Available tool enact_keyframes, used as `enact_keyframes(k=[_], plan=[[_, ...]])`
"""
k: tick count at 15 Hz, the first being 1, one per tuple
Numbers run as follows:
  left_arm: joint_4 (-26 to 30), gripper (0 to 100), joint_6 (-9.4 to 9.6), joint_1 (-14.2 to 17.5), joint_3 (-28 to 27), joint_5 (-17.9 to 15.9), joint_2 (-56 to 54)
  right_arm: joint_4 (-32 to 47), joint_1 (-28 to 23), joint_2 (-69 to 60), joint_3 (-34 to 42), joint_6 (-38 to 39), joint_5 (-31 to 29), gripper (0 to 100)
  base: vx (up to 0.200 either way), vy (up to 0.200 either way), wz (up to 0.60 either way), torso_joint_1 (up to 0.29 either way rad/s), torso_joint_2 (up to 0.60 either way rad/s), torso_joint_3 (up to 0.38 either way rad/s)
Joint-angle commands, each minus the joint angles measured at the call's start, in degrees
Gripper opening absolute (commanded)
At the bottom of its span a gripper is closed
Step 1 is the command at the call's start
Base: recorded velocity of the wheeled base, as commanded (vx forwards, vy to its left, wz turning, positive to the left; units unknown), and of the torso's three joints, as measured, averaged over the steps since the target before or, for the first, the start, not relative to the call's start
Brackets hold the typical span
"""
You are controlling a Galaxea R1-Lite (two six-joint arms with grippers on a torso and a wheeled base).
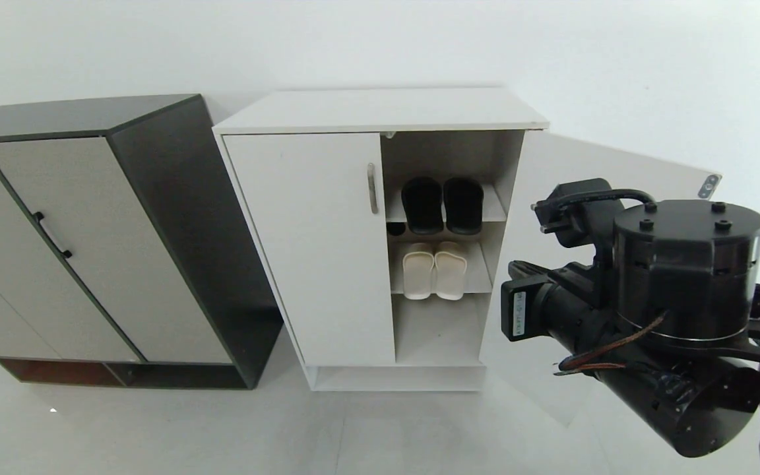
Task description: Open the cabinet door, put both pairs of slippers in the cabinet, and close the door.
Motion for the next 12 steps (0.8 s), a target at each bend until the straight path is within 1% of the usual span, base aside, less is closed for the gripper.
enact_keyframes(k=[1, 6, 12], plan=[[0.0, 0, 0.0, 0.0, 0.0, 0.0, 0.0, 0.0, 0.0, 0.1, 0.0, 0.0, 0.0, 0, 0.0, 0.0, 0.0, 0.154, -0.48, -0.325], [0.0, 0, 0.0, 0.0, 0.0, -0.1, 0.0, 0.0, -0.1, 0.3, -0.1, -0.1, 0.1, 0, 0.0, 0.0, 0.0, 0.166, -0.48, -0.316], [0.0, 0, 0.0, 0.0, 0.0, -0.1, 0.0, 0.0, -0.1, 0.3, -0.1, -0.1, 0.1, 0, 0.0, 0.0, 0.0, 0.203, -0.51, -0.312]])
